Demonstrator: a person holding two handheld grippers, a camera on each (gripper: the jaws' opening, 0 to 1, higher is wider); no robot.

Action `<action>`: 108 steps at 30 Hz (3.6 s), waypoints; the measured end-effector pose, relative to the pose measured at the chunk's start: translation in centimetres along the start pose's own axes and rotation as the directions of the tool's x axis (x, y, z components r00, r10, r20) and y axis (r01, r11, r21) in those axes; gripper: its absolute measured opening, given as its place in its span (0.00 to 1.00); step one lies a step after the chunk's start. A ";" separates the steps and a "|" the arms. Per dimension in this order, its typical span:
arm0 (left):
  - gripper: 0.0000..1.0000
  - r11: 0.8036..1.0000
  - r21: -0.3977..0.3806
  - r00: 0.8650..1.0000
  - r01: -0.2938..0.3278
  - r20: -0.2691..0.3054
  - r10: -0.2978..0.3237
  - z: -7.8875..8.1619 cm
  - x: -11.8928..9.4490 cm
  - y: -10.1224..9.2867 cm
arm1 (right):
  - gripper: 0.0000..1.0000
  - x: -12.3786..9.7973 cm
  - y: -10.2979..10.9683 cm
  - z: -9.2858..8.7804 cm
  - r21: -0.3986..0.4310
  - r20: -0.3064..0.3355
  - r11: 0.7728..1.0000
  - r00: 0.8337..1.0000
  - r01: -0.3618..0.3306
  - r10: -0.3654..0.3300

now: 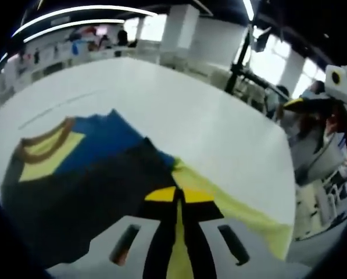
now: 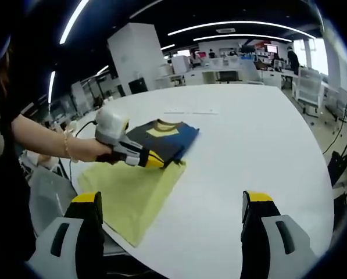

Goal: Fold the garment on the visible template until the final outline fits inside the template.

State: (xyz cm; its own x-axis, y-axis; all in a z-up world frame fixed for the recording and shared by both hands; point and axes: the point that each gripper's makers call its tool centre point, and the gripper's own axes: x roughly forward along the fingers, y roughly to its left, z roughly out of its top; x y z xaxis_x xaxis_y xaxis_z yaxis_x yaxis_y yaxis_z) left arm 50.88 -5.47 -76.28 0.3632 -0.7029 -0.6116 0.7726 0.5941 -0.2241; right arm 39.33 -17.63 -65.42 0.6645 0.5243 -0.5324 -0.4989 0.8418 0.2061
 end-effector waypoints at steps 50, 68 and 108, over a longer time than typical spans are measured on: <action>0.15 0.999 0.045 0.998 0.014 -0.058 -0.012 -0.7 -4.0 0.2 | 1.00 -0.8 2.5 2.6 -0.047 0.051 0.999 0.999 -0.016 0.018; 0.30 1.000 -0.005 1.000 -0.030 -0.005 0.030 -2.1 -13.1 1.0 | 1.00 -1.4 6.3 3.6 -0.100 0.081 0.994 0.995 -0.042 0.050; 0.55 0.972 -0.187 0.979 -0.145 0.115 0.168 -6.2 -30.7 2.6 | 1.00 -0.8 9.0 3.2 -0.136 0.046 0.987 0.995 -0.086 0.093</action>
State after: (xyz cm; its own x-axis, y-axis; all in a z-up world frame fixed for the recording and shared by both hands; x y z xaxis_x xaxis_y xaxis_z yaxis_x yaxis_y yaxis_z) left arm 38.53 20.07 -62.84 0.5451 -0.6335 -0.5491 0.6006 0.7521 -0.2715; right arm 36.07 -10.04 -60.45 0.6404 0.6057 -0.4723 -0.6251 0.7683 0.1376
